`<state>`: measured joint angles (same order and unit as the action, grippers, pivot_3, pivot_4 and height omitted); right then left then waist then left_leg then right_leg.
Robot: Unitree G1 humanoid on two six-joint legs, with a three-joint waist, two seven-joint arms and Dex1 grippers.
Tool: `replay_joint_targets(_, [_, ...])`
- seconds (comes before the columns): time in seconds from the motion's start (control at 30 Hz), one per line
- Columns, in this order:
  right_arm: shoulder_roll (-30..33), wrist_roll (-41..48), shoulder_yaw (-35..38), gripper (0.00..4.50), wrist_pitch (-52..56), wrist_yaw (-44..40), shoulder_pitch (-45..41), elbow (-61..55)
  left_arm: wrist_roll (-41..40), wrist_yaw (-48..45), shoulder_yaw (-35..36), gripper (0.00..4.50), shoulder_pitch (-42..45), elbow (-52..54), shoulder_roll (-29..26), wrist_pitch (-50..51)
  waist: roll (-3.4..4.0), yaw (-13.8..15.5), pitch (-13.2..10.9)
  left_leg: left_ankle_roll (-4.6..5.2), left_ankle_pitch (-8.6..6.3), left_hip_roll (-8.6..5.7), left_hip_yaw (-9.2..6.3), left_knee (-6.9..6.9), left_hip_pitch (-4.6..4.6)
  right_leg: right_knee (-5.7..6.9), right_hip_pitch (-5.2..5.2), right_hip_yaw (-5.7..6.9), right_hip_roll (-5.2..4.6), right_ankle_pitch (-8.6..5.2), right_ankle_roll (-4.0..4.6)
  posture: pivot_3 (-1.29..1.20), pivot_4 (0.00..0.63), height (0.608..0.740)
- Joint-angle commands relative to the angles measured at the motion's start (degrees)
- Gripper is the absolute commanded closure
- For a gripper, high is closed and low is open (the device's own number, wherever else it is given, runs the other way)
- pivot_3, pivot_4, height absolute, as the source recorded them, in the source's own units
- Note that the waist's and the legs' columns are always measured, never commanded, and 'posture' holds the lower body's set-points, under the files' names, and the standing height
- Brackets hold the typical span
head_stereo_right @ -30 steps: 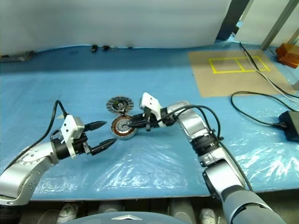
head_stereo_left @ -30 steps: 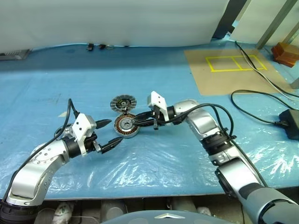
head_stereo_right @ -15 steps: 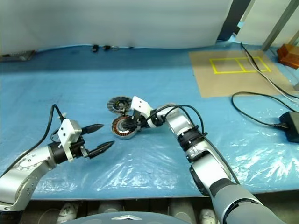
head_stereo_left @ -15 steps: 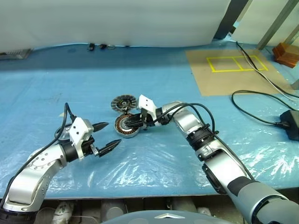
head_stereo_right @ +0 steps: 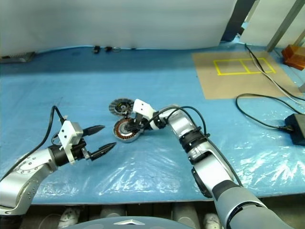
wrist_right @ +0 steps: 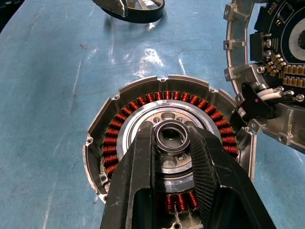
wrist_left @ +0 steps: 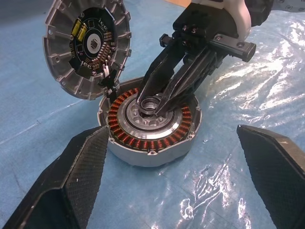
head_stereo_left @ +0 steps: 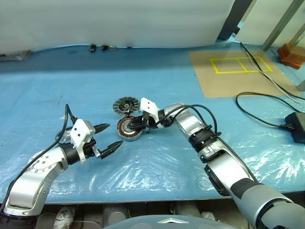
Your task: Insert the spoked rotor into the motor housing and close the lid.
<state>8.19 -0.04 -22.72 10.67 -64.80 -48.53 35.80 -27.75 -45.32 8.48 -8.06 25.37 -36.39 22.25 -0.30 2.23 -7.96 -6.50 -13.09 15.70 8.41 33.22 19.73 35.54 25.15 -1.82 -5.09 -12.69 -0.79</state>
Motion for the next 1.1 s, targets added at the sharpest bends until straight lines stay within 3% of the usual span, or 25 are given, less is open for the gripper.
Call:
replay_joint_targets(0.03, [-0.47,-0.90,-0.26,3.83,-2.07,0.34,-0.61,-0.47,0.03,0.25,0.69,0.00,0.25,0.95,0.08,-1.06,0.00,0.00,0.00,0.01,0.00,0.00,0.00,0.01,0.00,0.01,0.00,0.00,0.00,0.00,0.00,0.00,0.150,0.740])
replay_joint_targets(1.0, [0.20,-3.74,-0.64,3.83,-4.42,-0.48,0.19,1.97,1.08,0.74,-0.29,0.00,0.87,0.31,0.70,-0.95,-0.01,0.02,0.00,0.05,0.03,0.00,0.00,0.05,0.00,0.06,-0.03,-0.01,-0.01,0.00,0.01,0.00,0.150,0.740])
replay_joint_targets(1.1, [0.35,-3.70,-0.68,2.81,-4.56,-0.72,0.30,1.78,1.19,0.68,-0.41,0.00,1.06,0.18,0.88,-1.00,-0.01,0.01,0.00,0.06,0.04,0.00,0.00,0.05,0.00,0.07,-0.03,-0.01,-0.01,0.00,0.01,0.00,0.150,0.740])
